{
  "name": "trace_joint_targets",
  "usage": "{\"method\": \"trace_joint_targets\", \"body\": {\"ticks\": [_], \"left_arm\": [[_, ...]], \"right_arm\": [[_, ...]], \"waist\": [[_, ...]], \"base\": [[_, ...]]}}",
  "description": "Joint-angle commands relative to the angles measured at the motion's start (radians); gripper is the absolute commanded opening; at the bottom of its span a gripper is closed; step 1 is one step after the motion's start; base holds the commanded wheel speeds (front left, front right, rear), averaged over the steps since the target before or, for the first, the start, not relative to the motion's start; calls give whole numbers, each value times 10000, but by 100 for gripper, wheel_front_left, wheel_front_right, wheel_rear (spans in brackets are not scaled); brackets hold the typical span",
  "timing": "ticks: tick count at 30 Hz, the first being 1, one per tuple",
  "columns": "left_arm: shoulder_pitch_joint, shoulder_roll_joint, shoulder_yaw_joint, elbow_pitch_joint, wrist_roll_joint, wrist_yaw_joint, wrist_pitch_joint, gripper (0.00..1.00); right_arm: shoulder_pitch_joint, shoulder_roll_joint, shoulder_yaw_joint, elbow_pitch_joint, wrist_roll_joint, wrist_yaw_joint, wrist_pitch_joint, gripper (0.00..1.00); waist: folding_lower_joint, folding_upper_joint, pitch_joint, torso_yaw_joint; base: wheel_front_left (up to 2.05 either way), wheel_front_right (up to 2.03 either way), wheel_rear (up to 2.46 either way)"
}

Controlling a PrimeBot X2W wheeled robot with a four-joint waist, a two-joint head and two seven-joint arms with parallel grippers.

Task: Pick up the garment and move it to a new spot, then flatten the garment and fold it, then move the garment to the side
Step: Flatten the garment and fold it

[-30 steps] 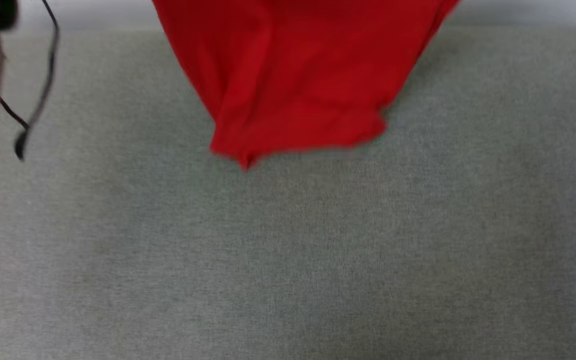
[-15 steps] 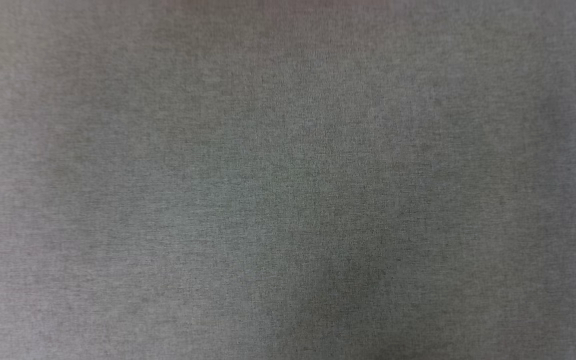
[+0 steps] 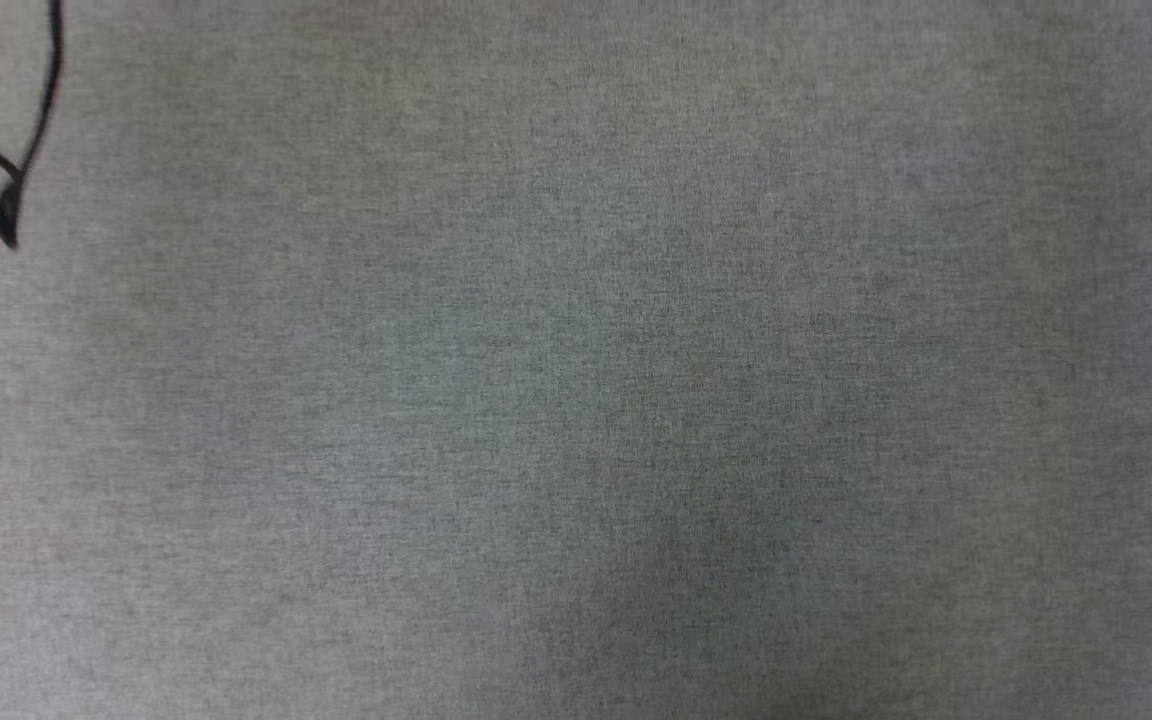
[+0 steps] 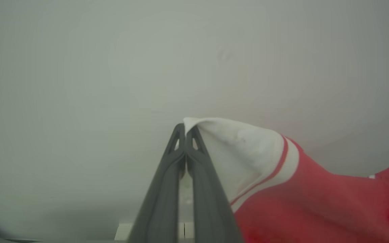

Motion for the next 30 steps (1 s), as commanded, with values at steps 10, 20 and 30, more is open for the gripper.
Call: {"method": "trace_joint_targets", "body": {"ticks": [10, 20, 30], "left_arm": [[3110, -636, -419, 466, -343, -538, -540, 0], [7174, -517, -326, -554, -684, -296, -906, 0], [12149, 24, -226, -3568, -1192, 930, -565, 0]], "right_arm": [[3335, -38, 567, 369, 1427, -10, 162, 0], [8276, -509, 687, -2372, 3068, -9, 473, 0], [13918, 210, -849, -6206, 3482, -9, 1754, 0]], "waist": [[-2, 0, -2003, 446], [-2, 0, -4221, 608], [-2, 0, -5740, 685]], "base": [[0, 0, 0], [0, 0, 0], [0, 0, 0]]}}
